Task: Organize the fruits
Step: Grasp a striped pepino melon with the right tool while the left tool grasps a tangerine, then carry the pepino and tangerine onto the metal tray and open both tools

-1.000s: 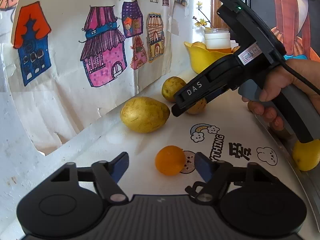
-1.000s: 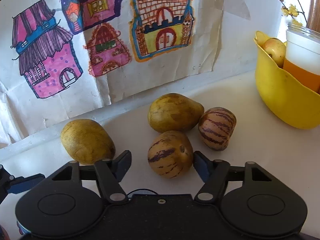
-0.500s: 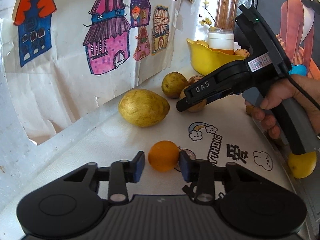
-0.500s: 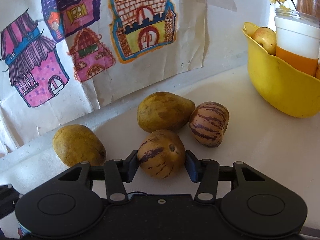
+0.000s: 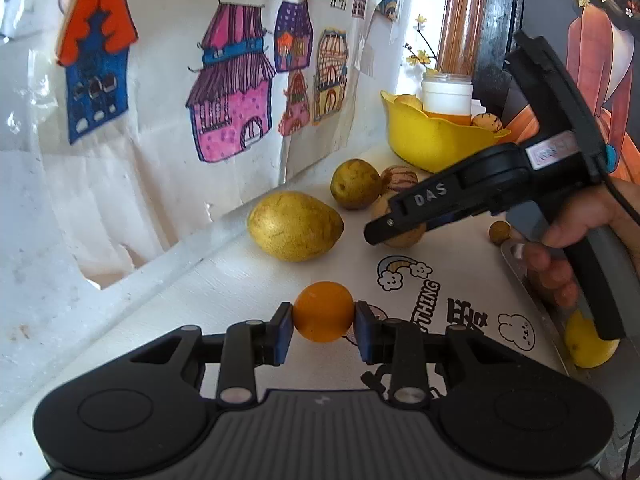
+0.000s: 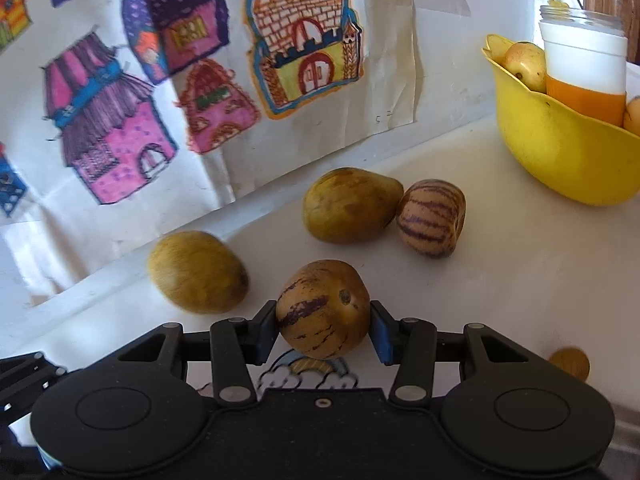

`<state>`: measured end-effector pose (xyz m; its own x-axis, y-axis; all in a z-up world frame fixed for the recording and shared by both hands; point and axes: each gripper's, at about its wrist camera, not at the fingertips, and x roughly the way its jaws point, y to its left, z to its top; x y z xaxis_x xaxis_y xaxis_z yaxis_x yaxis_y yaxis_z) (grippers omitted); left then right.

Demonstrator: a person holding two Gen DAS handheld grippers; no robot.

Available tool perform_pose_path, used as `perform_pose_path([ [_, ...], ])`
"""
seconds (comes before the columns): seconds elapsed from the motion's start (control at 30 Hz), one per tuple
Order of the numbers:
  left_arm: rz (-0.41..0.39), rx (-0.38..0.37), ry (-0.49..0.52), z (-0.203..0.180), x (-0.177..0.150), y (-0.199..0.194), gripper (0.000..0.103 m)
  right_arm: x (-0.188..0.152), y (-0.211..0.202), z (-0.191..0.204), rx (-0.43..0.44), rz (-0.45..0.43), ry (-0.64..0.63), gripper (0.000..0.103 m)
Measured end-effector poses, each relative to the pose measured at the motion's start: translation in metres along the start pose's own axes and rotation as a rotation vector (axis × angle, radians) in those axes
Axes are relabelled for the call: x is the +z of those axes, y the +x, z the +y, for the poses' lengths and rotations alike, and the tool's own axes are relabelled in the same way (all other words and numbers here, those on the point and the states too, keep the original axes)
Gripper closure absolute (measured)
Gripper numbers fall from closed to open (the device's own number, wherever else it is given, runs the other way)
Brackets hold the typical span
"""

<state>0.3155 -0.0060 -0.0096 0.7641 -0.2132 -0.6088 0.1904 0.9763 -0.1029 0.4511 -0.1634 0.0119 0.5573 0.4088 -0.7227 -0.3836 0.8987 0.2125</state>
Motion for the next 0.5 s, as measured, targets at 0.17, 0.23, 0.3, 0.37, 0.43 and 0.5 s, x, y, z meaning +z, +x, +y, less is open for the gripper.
perform_pose_path([
  [0.17, -0.011, 0.007, 0.001, -0.005, 0.001, -0.012, 0.067, -0.013, -0.032, -0.007, 0.053, -0.032, 0.021, 0.053],
  [0.23, -0.018, 0.006, 0.004, -0.010, 0.001, -0.017, 0.067, -0.019, -0.047, -0.013, 0.067, -0.046, 0.040, 0.053],
  [0.3, -0.022, 0.001, 0.009, -0.016, 0.002, -0.022, 0.067, -0.025, -0.062, -0.020, 0.074, -0.062, 0.051, 0.053],
  [0.37, -0.027, -0.008, 0.012, -0.024, 0.002, -0.026, 0.067, -0.029, -0.075, -0.028, 0.072, -0.080, 0.053, 0.053],
  [0.43, -0.026, -0.026, 0.008, -0.032, 0.003, -0.030, 0.067, -0.037, -0.093, -0.036, 0.070, -0.101, 0.055, 0.053],
  [0.5, -0.030, -0.044, 0.006, -0.042, 0.005, -0.034, 0.067, -0.046, -0.111, -0.044, 0.070, -0.119, 0.063, 0.053],
])
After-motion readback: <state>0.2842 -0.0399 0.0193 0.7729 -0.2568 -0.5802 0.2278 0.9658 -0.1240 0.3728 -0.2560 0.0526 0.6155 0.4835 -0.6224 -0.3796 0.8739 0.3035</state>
